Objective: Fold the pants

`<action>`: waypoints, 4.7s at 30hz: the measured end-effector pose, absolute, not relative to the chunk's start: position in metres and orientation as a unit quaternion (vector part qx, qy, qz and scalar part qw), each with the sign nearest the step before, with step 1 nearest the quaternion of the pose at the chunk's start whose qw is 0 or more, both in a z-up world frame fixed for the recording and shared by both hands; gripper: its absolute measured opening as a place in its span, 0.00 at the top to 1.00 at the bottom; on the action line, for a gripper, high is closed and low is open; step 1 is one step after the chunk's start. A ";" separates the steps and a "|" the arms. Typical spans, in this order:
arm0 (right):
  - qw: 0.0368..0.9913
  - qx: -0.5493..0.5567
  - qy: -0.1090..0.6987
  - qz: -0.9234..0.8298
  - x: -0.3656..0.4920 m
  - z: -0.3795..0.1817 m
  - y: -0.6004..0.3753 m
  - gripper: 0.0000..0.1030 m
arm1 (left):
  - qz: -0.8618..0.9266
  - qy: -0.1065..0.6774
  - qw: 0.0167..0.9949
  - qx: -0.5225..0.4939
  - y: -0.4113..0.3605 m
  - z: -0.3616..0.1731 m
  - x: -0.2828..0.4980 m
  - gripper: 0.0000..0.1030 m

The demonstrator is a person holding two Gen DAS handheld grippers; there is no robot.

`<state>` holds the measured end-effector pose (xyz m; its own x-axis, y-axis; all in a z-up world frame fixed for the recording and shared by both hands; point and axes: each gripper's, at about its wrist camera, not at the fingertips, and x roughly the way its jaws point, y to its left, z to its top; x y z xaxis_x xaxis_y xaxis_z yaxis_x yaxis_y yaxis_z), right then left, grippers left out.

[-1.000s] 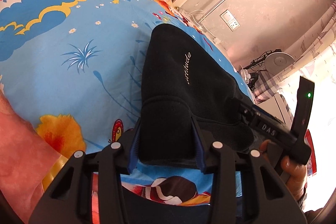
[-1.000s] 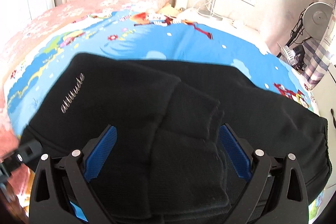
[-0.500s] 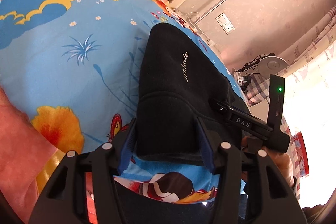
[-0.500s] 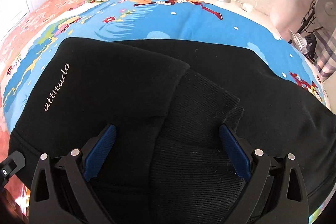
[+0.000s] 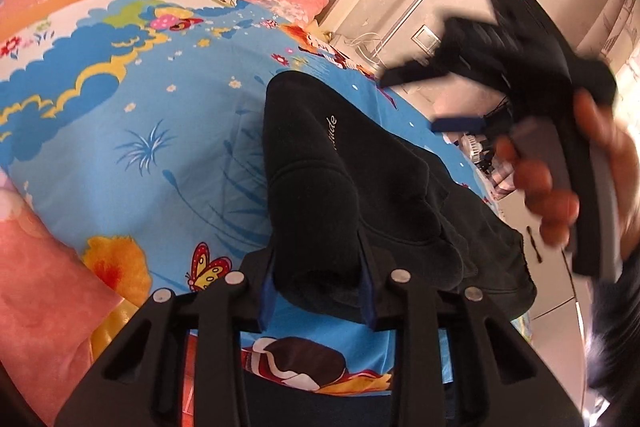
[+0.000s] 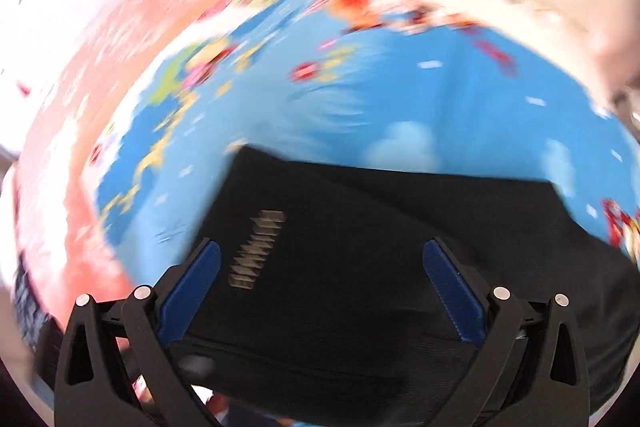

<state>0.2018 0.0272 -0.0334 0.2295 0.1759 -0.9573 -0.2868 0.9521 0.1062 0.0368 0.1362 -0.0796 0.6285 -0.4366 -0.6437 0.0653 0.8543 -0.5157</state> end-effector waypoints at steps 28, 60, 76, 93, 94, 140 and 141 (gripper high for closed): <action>0.718 -0.258 0.617 0.193 0.189 -0.058 0.112 0.53 | -0.084 0.408 0.903 -0.101 0.081 -0.017 0.037 0.70; 0.826 0.207 0.521 0.058 0.097 -0.015 -0.492 0.62 | -0.352 0.283 0.831 0.324 -0.407 -0.037 -0.033 0.71; 0.855 0.156 0.493 0.046 0.092 0.018 -0.500 0.80 | -0.284 0.119 0.859 0.410 -0.450 -0.016 -0.075 0.71; 0.903 0.015 0.404 -0.144 -0.011 -0.001 -0.464 0.77 | -0.413 0.342 0.840 0.081 -0.306 0.021 -0.008 0.45; 0.898 0.007 0.409 -0.161 -0.016 -0.007 -0.457 0.77 | -0.397 0.355 0.843 0.076 -0.295 0.018 0.004 0.53; 0.879 0.088 0.370 -0.286 -0.100 -0.005 -0.403 0.20 | -0.335 0.404 0.846 0.098 -0.285 0.028 0.024 0.04; 0.880 0.089 0.369 -0.286 -0.100 -0.006 -0.404 0.20 | -0.343 0.406 0.841 0.099 -0.287 0.028 0.024 0.02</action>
